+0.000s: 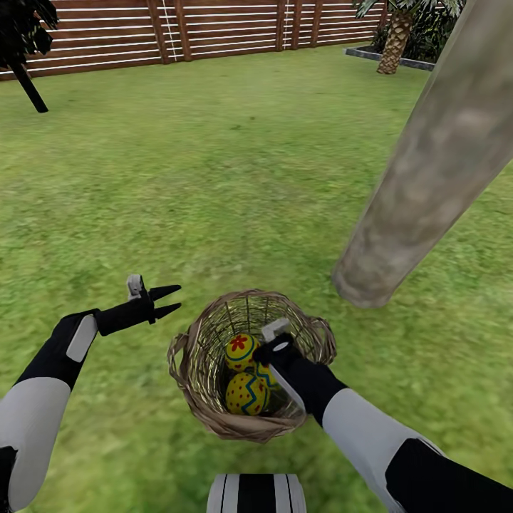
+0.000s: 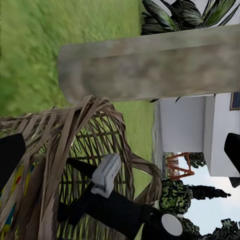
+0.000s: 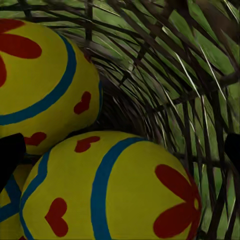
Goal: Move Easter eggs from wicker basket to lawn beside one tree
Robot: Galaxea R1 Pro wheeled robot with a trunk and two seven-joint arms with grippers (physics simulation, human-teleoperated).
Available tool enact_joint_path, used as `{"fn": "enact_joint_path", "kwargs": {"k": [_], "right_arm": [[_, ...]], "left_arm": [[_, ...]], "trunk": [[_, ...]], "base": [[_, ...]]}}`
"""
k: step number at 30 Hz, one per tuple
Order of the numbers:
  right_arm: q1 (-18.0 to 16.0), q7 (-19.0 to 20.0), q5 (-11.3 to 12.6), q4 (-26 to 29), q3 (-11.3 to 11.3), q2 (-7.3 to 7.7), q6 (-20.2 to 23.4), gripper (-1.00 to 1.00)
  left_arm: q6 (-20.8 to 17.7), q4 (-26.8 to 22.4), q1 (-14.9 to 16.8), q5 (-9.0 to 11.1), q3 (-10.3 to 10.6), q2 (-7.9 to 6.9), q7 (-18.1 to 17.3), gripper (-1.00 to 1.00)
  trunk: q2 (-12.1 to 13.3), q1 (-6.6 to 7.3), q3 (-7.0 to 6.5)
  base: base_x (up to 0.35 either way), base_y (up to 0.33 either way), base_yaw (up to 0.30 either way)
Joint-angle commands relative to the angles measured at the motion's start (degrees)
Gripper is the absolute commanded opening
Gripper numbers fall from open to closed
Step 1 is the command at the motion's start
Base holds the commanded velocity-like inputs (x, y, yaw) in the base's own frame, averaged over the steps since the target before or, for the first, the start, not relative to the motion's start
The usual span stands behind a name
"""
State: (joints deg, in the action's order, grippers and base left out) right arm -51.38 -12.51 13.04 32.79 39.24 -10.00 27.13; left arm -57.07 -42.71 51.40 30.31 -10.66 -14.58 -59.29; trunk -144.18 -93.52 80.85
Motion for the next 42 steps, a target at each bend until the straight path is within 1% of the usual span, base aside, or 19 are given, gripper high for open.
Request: {"fn": "enact_joint_path", "kwargs": {"k": [1, 6, 7, 8, 10, 11, 15, 21, 26, 29, 34, 42], "right_arm": [[-0.15, -0.42, 0.63, 0.02, 0.32, 0.0, 0.18, 1.0], [-0.29, 0.28, 0.67, 0.89, 0.56, 0.0, 0.22, 1.0], [-0.3, 0.96, 0.67, 1.53, 0.63, 0.0, 0.29, 1.0], [-0.3, 2.45, 0.67, 2.09, 0.76, 0.0, 0.35, 1.0], [-0.3, 3.25, 0.67, 2.31, 0.81, 0.0, 0.41, 1.0], [-0.3, 3.62, 0.67, 2.43, 0.87, 0.0, 0.41, 1.0], [-0.27, 3.78, 0.67, 2.72, 0.92, 0.0, 0.38, 1.0], [-0.01, 3.81, 0.67, 5.75, 1.6, 0.0, 0.38, 1.0], [0.04, 3.72, 0.67, 6.57, 4.14, 0.0, 0.44, 1.0], [0.05, 3.65, 0.67, 6.65, 4.91, 0.0, 0.39, 1.0], [0.05, 3.69, 0.67, 6.67, 5.13, 0.0, 0.33, 1.0], [0.37, 3.54, 0.83, 6.67, 5.06, 0.0, 0.25, 1.0]], "left_arm": [[-0.24, 0.0, 0.02, -0.07, -0.06, -0.01, -0.17, 1.0], [-0.18, 0.0, 0.02, -0.08, -0.06, 0.05, -0.13, 1.0], [-0.2, 0.02, 0.0, -0.08, -0.06, 0.07, -0.13, 1.0], [-0.19, 0.05, -0.02, -0.07, -0.06, 0.08, -0.13, 1.0], [-0.19, 0.02, -0.05, -0.07, -0.06, 0.08, -0.12, 1.0], [-0.16, 0.03, -0.03, -0.07, -0.06, 0.08, -0.12, 1.0], [-0.22, 0.03, -0.04, -0.07, -0.06, 0.08, -0.12, 1.0], [-0.24, 0.07, -0.07, -0.07, -0.06, 0.08, -0.29, 1.0], [-0.24, 0.08, -0.06, -0.07, -0.06, 0.08, -0.3, 1.0], [-0.24, 0.09, -0.06, -0.07, -0.06, 0.07, -0.3, 1.0], [-0.24, 0.14, -0.06, -0.07, -0.06, 0.06, -0.3, 1.0], [-0.23, 0.17, -0.07, -0.07, -0.06, 0.08, -0.21, 1.0]], "trunk": [[-0.02, 0.01, 0.04], [-0.02, 0.01, 0.04], [-0.02, 0.01, 0.04], [-0.02, 0.01, 0.04], [-0.02, 0.01, 0.04], [-0.03, -0.02, 0.26], [-0.08, -0.12, 1.15], [-0.08, -0.12, 1.15], [-0.08, -0.12, 1.15], [-0.08, -0.12, 1.15], [-0.08, -0.12, 1.15], [-0.08, -0.12, 1.15]], "base": [[0.0, 0.0, 0.0], [0.0, 0.0, 0.0], [0.0, 0.0, 0.0], [0.0, 0.0, 0.0], [0.0, 0.0, 0.0], [0.0, 0.0, 0.0], [0.0, 0.0, 0.0], [0.0, 0.0, 0.0], [0.0, 0.0, 0.19], [0.0, 0.0, 0.275], [0.0, 0.0, 0.181], [0.0, 0.0, 0.014]]}}
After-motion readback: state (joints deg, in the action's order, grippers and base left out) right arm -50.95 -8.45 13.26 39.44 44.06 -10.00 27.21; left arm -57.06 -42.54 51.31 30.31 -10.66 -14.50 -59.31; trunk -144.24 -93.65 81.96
